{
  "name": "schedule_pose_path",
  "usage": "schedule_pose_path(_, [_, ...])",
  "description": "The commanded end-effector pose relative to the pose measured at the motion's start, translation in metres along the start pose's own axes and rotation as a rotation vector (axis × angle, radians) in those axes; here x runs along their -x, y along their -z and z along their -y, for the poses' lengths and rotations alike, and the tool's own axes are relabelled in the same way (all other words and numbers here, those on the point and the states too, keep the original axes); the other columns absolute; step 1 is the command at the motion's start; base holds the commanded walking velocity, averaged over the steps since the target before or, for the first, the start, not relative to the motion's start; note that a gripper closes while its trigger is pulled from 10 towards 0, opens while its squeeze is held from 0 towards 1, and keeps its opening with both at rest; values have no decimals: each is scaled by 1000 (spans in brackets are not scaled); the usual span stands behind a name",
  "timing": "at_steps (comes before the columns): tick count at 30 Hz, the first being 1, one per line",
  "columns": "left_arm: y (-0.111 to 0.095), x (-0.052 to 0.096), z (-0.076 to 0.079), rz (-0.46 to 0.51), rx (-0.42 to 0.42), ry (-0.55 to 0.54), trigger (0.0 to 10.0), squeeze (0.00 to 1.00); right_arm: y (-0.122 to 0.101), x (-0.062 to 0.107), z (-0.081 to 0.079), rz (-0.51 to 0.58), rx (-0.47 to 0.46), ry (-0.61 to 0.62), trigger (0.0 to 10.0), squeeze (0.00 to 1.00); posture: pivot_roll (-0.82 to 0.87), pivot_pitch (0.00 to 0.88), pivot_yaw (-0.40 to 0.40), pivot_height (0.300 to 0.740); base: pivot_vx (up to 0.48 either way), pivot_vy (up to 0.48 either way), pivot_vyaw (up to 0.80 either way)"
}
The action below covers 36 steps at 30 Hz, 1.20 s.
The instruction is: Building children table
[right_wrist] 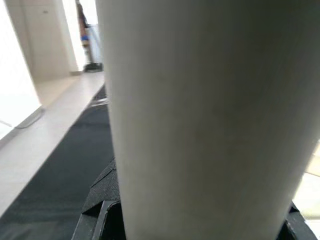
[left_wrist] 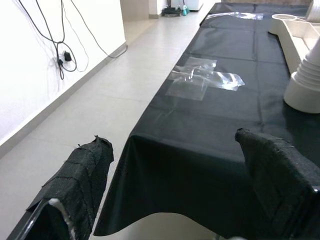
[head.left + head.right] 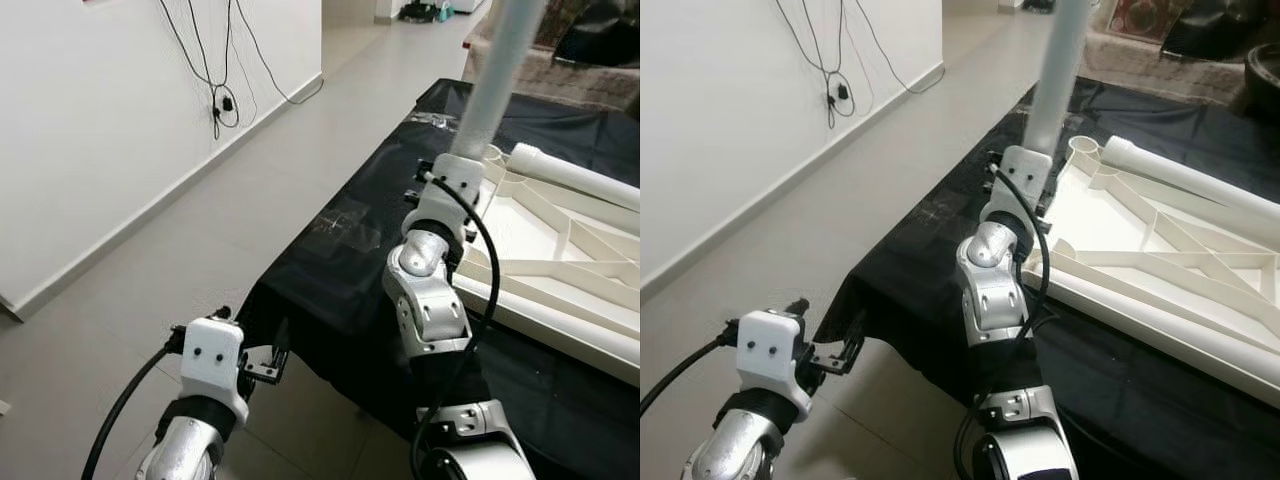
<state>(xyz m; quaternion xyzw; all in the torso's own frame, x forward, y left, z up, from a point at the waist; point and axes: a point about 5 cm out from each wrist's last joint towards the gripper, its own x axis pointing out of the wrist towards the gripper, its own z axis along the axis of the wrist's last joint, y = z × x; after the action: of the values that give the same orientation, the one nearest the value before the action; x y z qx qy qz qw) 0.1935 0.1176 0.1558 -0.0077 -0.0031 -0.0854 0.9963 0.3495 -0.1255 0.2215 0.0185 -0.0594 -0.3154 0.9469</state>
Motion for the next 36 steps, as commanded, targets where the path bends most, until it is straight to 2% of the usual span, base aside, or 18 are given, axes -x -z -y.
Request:
schedule_pose_path(1, [5, 1, -1, -21, -14, -2, 10000, 0, 38, 27, -19, -266, -12, 18, 10000, 0, 73, 131, 10, 740, 0, 0, 0])
schedule_pose_path(7, [6, 0, -2, -22, -20, 3, 10000, 0, 38, 31, -21, -273, -27, 11, 10000, 0, 71, 117, 13, 740, 0, 0, 0])
schedule_pose_path(12, [5, -1, -1, -14, -19, 15, 10000, 0, 21, 32, -30, -207, -65, -55, 10000, 0, 72, 106, 14, 740, 0, 0, 0])
schedule_pose_path(16, [4, -2, 3, -9, -7, 41, 10000, 0, 19, 32, -31, -196, -63, -54, 10000, 0, 71, 103, 14, 740, 0, 0, 0])
schedule_pose_path(17, [5, 1, 15, -19, 37, 162, 10000, 0, 18, 31, -30, -185, -62, -42, 10000, 0, 73, 102, 13, 740, 0, 0, 0])
schedule_pose_path(18, [6, 3, 22, -26, 42, 229, 10000, 0, 18, 30, -30, -183, -59, -35, 10000, 0, 73, 100, 14, 740, 0, 0, 0])
schedule_pose_path(19, [6, 3, 22, -26, 42, 229, 10000, 0, 18, 30, -30, -183, -59, -35, 10000, 0, 73, 100, 14, 740, 0, 0, 0])
schedule_pose_path(22, [9, 9, 35, -42, 42, 335, 10000, 0, 18, 27, -26, -187, -38, 3, 10000, 0, 69, 101, 18, 740, 0, 0, 0])
schedule_pose_path(28, [15, 12, 39, -64, 18, 341, 10000, 0, 23, 23, -18, -199, 15, 81, 10000, 0, 68, 102, 18, 740, 0, 0, 0])
schedule_pose_path(36, [20, 14, 32, -79, 0, 330, 10000, 0, 24, 26, -23, -203, 10, 30, 10000, 0, 72, 107, 19, 740, 0, 0, 0])
